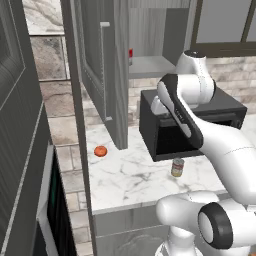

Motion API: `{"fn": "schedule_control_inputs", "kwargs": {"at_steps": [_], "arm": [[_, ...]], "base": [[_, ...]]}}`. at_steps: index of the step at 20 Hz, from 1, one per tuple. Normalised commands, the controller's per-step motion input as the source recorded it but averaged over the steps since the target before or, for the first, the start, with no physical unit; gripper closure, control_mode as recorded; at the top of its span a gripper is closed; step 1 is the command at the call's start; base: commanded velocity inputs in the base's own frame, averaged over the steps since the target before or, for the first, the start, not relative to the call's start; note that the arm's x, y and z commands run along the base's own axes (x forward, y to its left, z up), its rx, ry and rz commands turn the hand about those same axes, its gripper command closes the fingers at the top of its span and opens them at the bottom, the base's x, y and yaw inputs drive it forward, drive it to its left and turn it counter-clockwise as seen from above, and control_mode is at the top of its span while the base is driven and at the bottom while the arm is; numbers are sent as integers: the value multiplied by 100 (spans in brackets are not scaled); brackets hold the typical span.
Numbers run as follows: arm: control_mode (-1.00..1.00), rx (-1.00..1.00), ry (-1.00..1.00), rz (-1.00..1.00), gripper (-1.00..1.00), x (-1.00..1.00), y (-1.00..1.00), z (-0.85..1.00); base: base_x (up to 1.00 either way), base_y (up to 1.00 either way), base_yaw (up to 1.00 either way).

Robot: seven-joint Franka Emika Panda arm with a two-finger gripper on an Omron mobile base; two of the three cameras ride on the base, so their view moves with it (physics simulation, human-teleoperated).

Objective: Restock the canned food cabinet by taking the new fresh canned food from the counter and placing it in the cabinet. Then, take the old canned food from the cabinet and place it on the counter.

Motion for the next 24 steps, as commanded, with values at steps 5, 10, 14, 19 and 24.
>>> {"fn": "schedule_control_inputs", "kwargs": {"at_steps": [5, 10, 14, 19, 24], "arm": [[-100, 3, 0, 0, -100, -20, -45, -24], [-100, 0, 1, -2, -100, -42, -96, -94], [-100, 0, 11, -8, -100, -13, -70, -100], [-100, 0, 6, -10, -100, 0, -8, -100], [-100, 0, -3, -10, -100, 11, 19, -60]], "base": [[0, 0, 0], [0, 0, 0], [0, 0, 0], [0, 0, 0], [0, 0, 0]]}}
